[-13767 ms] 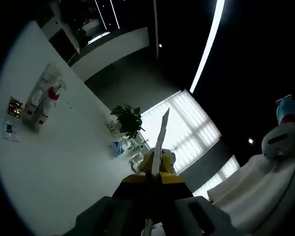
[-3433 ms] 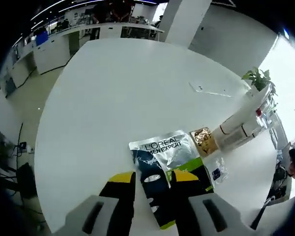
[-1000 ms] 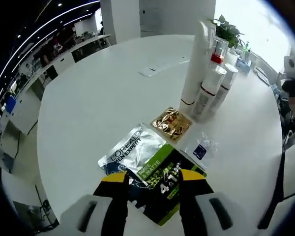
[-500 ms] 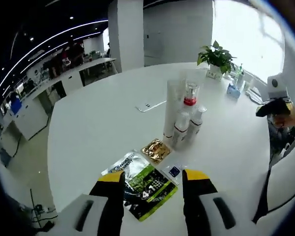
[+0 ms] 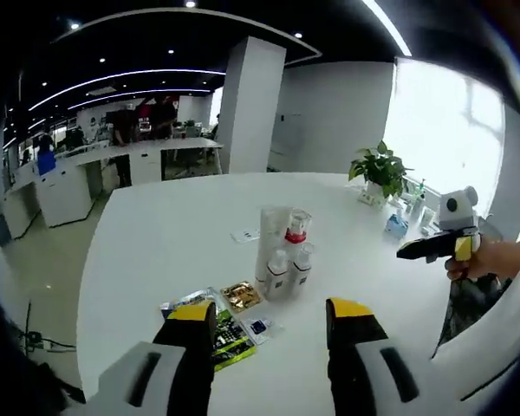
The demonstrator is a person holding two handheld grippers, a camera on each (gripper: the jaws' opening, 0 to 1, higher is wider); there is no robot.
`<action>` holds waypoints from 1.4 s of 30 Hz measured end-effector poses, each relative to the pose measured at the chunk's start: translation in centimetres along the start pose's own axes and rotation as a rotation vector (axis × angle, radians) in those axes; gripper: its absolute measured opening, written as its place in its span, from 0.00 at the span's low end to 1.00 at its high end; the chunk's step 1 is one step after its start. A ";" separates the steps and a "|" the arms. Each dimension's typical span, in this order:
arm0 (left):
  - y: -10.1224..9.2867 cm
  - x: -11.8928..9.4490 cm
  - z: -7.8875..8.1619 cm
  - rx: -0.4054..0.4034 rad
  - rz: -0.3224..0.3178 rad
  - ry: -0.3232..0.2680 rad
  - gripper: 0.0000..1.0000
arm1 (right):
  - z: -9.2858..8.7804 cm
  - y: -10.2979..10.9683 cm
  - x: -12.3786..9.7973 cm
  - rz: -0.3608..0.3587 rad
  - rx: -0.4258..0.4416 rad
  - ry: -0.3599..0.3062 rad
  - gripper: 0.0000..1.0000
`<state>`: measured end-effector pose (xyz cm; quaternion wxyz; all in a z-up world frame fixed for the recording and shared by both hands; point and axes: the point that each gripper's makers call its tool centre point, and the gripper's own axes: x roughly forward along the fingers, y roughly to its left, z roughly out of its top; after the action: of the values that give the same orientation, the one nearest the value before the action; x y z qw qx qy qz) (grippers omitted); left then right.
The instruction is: Arrange the skincare products in the storage area until every visible bottle or jar stands upright without overlapping.
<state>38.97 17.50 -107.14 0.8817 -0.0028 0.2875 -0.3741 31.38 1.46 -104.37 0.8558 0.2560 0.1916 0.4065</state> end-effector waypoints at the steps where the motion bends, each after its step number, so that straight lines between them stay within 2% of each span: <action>1: -0.2 -0.3 -0.1 -0.007 -0.003 -0.010 0.53 | -0.1 0.1 0.0 -0.006 -0.009 0.002 0.58; 3: -0.7 -1.0 -0.5 -0.018 -0.014 -0.024 0.55 | -0.2 0.2 -0.1 -0.025 -0.031 -0.002 0.62; 9: -0.8 -2.4 -1.5 -0.069 0.006 -0.059 0.61 | -0.6 0.1 -0.4 -0.081 -0.093 0.004 0.68; 16: -2.8 -2.6 -2.8 -0.107 -0.018 -0.079 0.65 | -1.0 0.2 -0.9 -0.137 -0.130 -0.007 0.76; 21: -3.5 -2.6 -3.5 -0.116 -0.016 -0.082 0.67 | -1.0 0.0 -1.5 -0.173 -0.158 -0.021 0.81; 27: -3.7 -3.3 -3.6 -0.145 -0.019 -0.117 0.71 | -0.6 -0.1 -2.4 -0.214 -0.176 -0.064 0.85; 31: -3.9 -3.8 -3.5 -0.170 -0.014 -0.147 0.73 | -0.8 -0.3 -2.9 -0.252 -0.213 -0.065 0.87; 35: -4.2 -4.0 -3.9 -0.171 -0.015 -0.146 0.74 | -0.7 -0.5 -3.5 -0.271 -0.218 -0.086 0.90; 42: -4.6 -4.4 -4.6 -0.169 -0.013 -0.132 0.74 | -1.2 -0.4 -3.8 -0.281 -0.212 -0.083 0.90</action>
<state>31.14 18.07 -107.71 0.8929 -0.1035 0.2593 -0.3532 28.71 -1.39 -105.10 0.9336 0.1515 0.1462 0.2899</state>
